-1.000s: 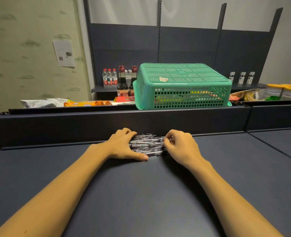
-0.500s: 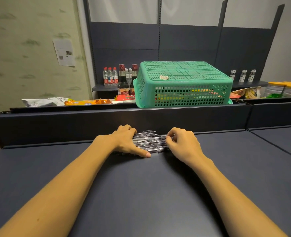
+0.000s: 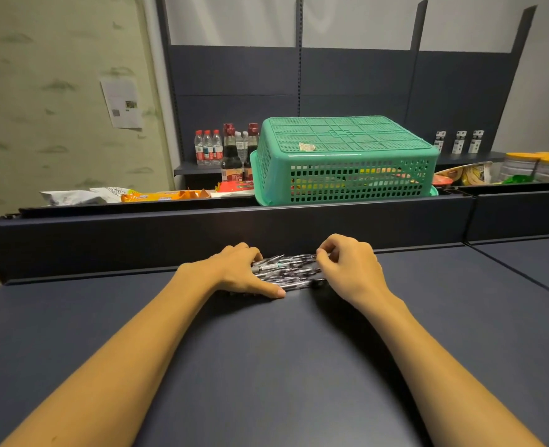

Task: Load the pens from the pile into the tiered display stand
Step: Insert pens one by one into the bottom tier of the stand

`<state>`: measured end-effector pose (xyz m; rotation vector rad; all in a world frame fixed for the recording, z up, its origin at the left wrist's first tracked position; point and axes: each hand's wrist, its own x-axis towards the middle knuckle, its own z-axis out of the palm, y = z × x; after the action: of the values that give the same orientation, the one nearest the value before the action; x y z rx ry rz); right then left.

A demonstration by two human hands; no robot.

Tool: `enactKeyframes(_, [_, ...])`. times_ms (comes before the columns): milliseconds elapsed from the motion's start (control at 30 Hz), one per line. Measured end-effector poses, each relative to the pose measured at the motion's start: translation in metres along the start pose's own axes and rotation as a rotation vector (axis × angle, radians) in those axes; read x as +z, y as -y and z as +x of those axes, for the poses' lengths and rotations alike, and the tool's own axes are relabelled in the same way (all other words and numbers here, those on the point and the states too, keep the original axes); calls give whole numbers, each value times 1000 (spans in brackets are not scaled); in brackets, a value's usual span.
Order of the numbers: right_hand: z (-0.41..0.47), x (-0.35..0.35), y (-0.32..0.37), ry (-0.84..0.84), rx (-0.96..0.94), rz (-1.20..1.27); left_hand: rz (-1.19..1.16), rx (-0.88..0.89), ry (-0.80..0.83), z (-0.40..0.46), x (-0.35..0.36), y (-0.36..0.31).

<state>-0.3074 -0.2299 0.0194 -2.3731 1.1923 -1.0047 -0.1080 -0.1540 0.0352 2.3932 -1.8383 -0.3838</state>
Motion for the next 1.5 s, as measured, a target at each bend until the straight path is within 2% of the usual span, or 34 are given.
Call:
enactKeyframes(167, [-1, -2, 0, 2, 4, 11, 74, 17, 71, 3, -7, -17])
enactKeyframes(367, [-1, -3, -2, 0, 9, 9, 201, -57, 148, 1, -13, -28])
enactKeyframes(733, [0, -5, -3, -19, -15, 26, 188, -61, 83, -12, -9, -34])
enactKeyframes(833, [0, -4, -4, -18, -16, 21, 213, -40, 14, -15, -3, -30])
enactKeyframes(1000, [-1, -3, -3, -3, -5, 11, 336, -10, -264, -22, 7, -21])
enactKeyframes(1133, [-2, -5, -1, -20, 19, 18, 375, 10, -413, -31, 17, -8])
enactKeyframes(1333, [-5, -19, 11, -40, -13, -76, 357, 81, -522, -44, 19, 5])
enactKeyframes(1500, [-23, -36, 7, -79, -9, -125, 354, 209, -565, -49, 20, -5])
